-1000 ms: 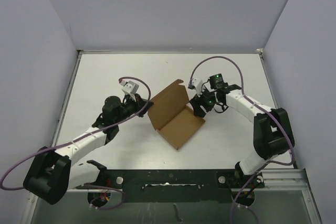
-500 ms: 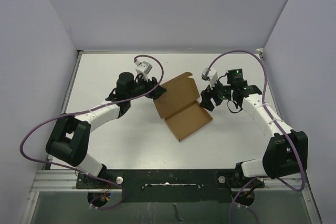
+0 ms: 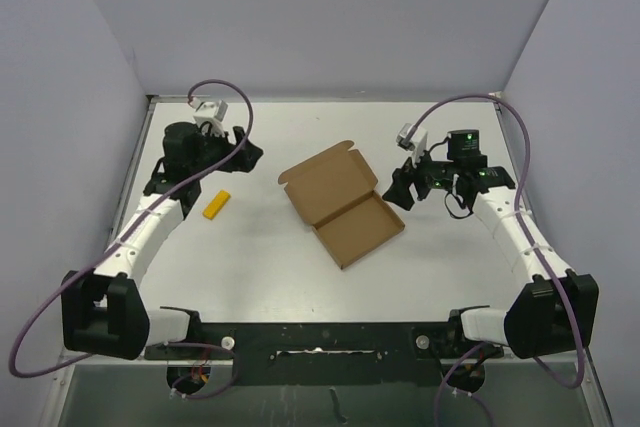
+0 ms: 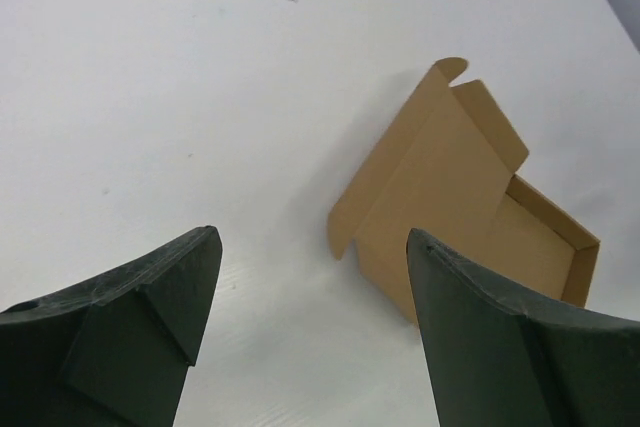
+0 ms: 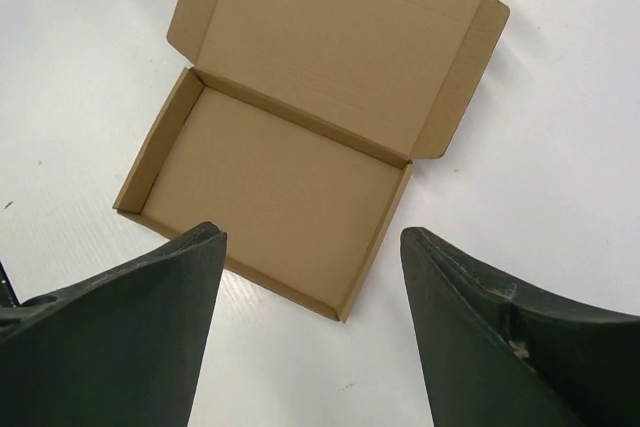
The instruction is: Fold the paper box
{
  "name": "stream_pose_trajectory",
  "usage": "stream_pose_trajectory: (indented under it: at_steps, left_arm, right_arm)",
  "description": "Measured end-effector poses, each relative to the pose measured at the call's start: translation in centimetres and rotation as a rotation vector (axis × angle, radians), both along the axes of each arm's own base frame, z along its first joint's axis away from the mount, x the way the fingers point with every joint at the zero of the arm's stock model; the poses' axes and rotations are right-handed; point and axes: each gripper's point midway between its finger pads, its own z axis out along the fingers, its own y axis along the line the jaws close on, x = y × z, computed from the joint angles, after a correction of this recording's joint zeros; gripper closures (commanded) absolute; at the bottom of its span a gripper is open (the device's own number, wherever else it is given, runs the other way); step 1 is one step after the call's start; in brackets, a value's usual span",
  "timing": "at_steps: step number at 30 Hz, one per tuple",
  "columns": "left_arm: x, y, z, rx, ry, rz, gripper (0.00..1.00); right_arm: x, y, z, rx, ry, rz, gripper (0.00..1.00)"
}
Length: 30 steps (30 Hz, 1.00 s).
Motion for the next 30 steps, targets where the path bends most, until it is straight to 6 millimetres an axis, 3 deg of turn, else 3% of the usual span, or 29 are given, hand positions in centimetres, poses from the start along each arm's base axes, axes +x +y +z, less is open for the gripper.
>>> stream_pose_trajectory:
  at_steps: [4,14,17,21,26,30]
  left_arm:
    - [-1.1,3.3,-0.9,0.086,0.052,0.080,0.24]
    - [-4.0,8.9,-11.6,0.452,0.432,0.141,0.23]
    - [-4.7,9.7,-13.6,0.505,0.522,0.115,0.24]
    - [-4.2,10.0,-15.0,0.535,0.589,0.085,0.25]
    - [-2.6,11.0,-16.8,0.524,0.658,0.081,0.42]
    - [-2.0,12.6,-18.4,0.483,0.736,0.099,0.43]
  right_arm:
    - [-0.2,-0.1,0.5,0.029,0.001,0.003,0.28]
    - [-0.8,0.1,1.7,0.103,0.015,0.023,0.28]
    - [-0.8,0.1,1.7,0.109,0.020,0.021,0.27]
    - [-0.8,-0.1,1.6,0.110,0.022,0.015,0.27]
    - [-0.8,-0.1,1.3,0.108,0.035,0.014,0.27]
    - [-0.7,-0.1,1.1,0.108,0.044,0.013,0.27]
